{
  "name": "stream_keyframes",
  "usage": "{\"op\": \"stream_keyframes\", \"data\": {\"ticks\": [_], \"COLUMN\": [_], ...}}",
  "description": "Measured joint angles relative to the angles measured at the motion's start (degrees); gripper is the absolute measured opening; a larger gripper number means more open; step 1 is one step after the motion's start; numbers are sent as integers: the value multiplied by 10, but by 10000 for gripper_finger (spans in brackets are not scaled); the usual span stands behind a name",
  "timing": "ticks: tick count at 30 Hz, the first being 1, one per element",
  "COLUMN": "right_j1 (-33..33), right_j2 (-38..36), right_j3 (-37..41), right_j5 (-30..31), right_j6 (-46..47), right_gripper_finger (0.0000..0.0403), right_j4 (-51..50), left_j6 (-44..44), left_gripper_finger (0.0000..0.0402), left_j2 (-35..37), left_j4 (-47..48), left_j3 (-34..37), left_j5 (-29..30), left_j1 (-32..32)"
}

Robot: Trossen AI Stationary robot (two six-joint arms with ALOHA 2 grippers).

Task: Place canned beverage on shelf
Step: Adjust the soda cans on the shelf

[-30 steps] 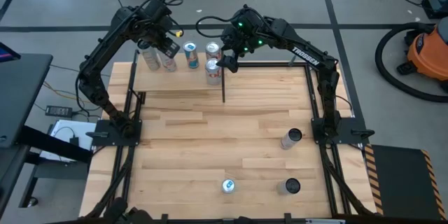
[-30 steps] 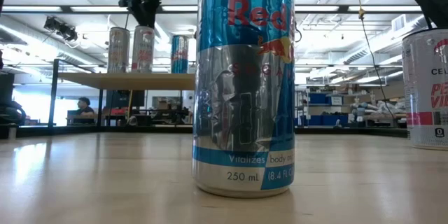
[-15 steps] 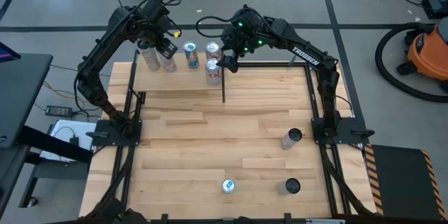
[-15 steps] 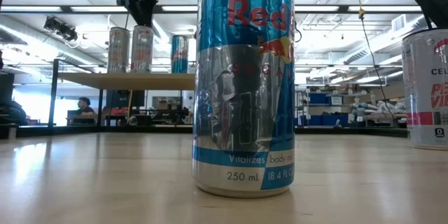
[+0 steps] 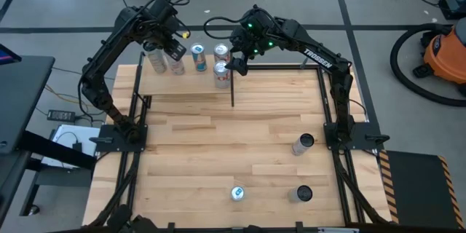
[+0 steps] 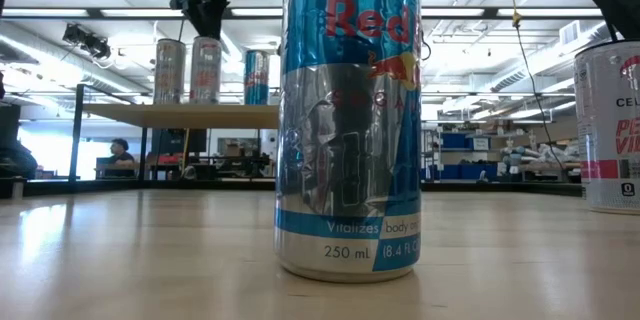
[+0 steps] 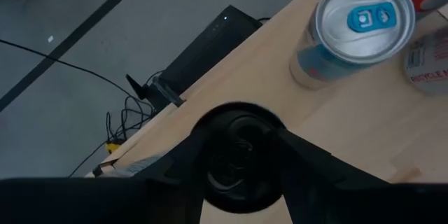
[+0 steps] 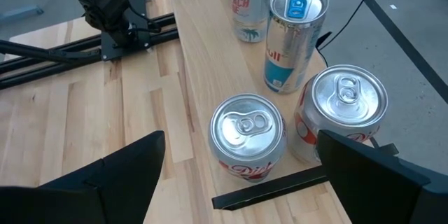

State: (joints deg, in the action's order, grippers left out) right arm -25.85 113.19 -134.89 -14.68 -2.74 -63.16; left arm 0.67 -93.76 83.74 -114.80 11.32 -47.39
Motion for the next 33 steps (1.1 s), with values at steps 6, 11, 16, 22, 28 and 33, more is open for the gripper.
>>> {"op": "stream_keyframes", "data": {"ticks": [6,11,16,22,28,33], "right_j1": [0,0,0,0,0,0], "right_j2": [0,0,0,0,0,0], "right_j3": [0,0,0,0,0,0], "right_j5": [0,0,0,0,0,0], "right_j6": [0,0,0,0,0,0], "right_gripper_finger": [382,381,381,381,381,381], "right_j4": [0,0,0,0,0,0], "left_j6": [0,0,1,15,15,8], "left_gripper_finger": [157,157,157,157,157,157], "left_j2": [0,0,0,6,19,20], "left_j4": [-8,-34,-33,-33,-12,35], "left_j3": [0,0,0,0,0,0], "left_j5": [-7,-7,-25,-18,0,46], "left_j1": [-6,-6,-5,0,0,0]}}
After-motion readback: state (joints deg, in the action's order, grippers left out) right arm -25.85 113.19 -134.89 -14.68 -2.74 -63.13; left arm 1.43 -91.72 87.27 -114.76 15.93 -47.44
